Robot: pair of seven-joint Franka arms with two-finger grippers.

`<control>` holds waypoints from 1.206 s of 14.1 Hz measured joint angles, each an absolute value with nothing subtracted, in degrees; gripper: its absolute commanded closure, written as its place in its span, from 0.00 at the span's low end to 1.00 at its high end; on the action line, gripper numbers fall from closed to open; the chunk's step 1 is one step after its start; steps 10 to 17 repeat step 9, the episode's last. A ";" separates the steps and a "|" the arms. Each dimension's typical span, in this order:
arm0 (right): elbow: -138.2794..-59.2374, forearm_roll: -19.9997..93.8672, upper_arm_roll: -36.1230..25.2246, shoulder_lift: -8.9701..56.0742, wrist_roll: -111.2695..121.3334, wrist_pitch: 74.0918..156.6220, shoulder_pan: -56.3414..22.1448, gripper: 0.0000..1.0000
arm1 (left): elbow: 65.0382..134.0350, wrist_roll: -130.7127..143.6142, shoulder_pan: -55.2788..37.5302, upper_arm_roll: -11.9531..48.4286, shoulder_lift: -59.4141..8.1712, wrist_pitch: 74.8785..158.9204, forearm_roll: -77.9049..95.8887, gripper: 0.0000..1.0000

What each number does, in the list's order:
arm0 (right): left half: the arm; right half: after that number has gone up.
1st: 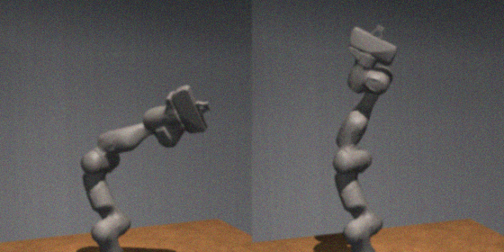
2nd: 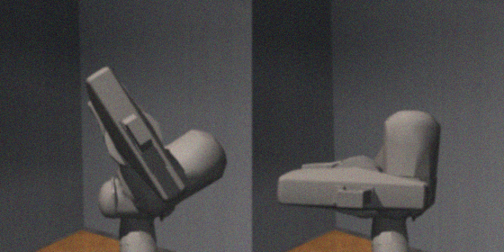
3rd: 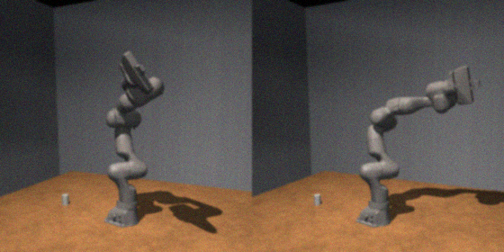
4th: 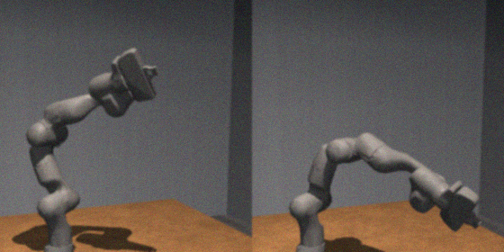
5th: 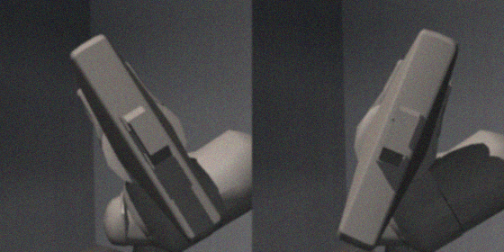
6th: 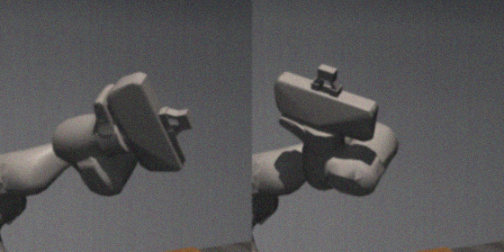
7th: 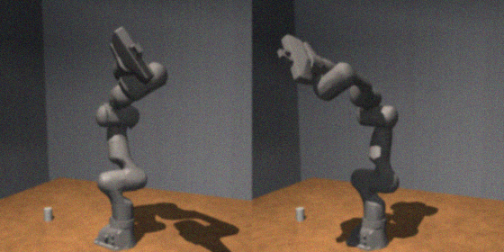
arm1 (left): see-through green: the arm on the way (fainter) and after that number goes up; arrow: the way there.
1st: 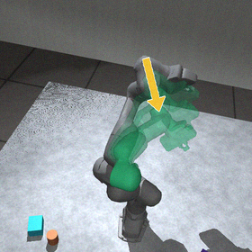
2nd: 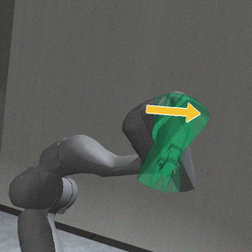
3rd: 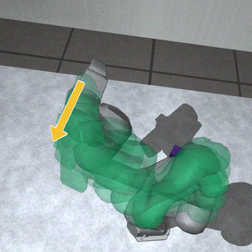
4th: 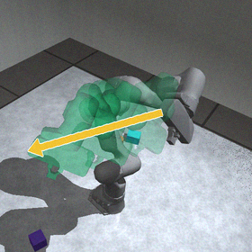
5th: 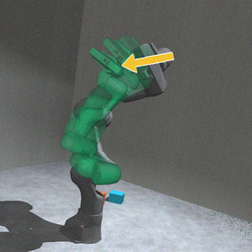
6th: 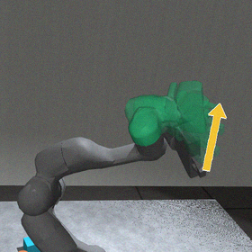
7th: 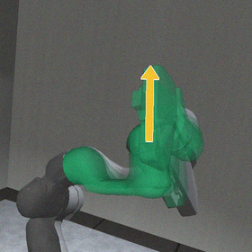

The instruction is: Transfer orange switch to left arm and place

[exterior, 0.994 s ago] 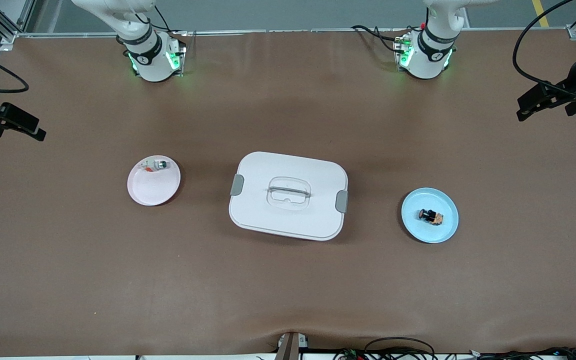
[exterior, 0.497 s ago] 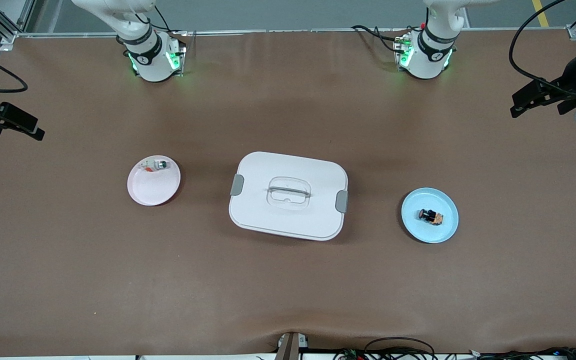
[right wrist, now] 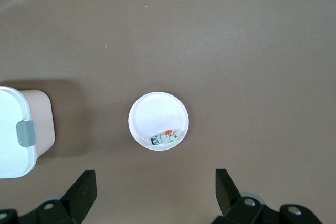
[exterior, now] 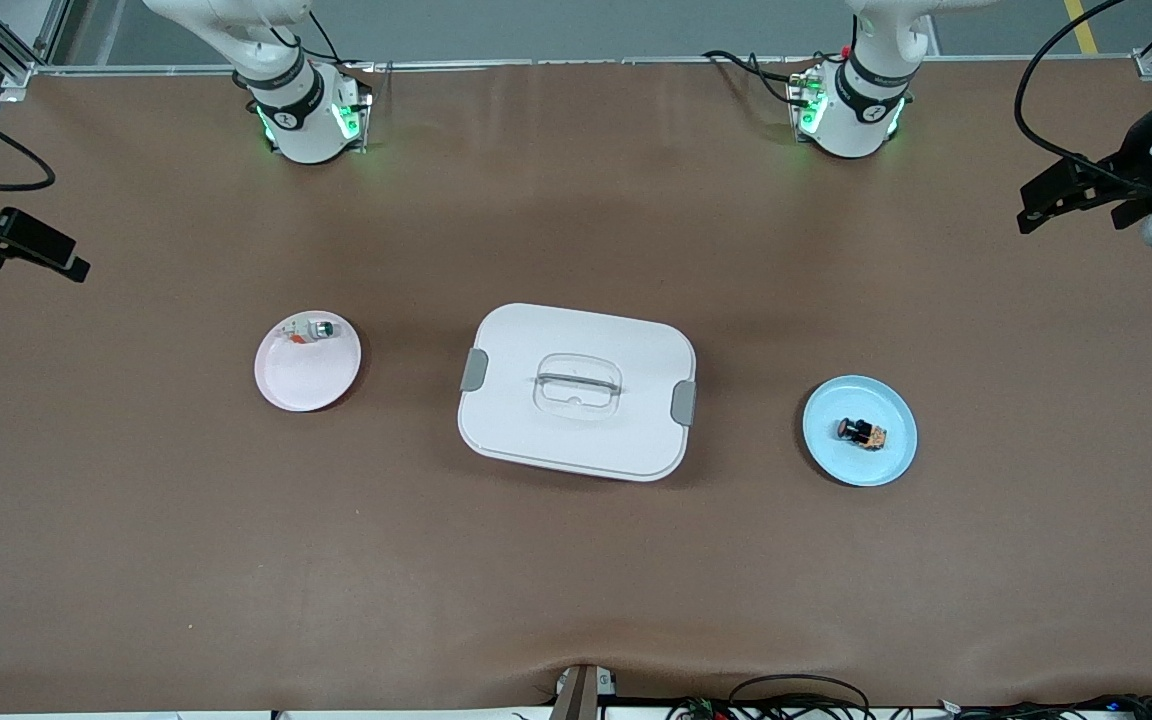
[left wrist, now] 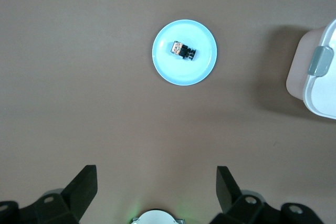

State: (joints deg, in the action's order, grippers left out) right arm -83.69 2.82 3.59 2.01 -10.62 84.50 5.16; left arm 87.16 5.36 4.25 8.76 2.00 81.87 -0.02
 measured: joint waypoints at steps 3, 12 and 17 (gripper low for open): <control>-83.69 2.82 3.50 2.01 -10.86 84.41 5.16 0.00 | 87.15 4.42 4.25 8.77 2.00 81.89 -0.02 0.00; -83.69 2.76 3.50 2.01 -9.14 84.30 5.16 0.00 | 86.89 4.41 4.26 8.76 2.00 81.99 -0.02 0.00; -83.69 2.76 3.50 2.01 -9.14 84.30 5.16 0.00 | 86.89 4.41 4.26 8.76 2.00 81.99 -0.02 0.00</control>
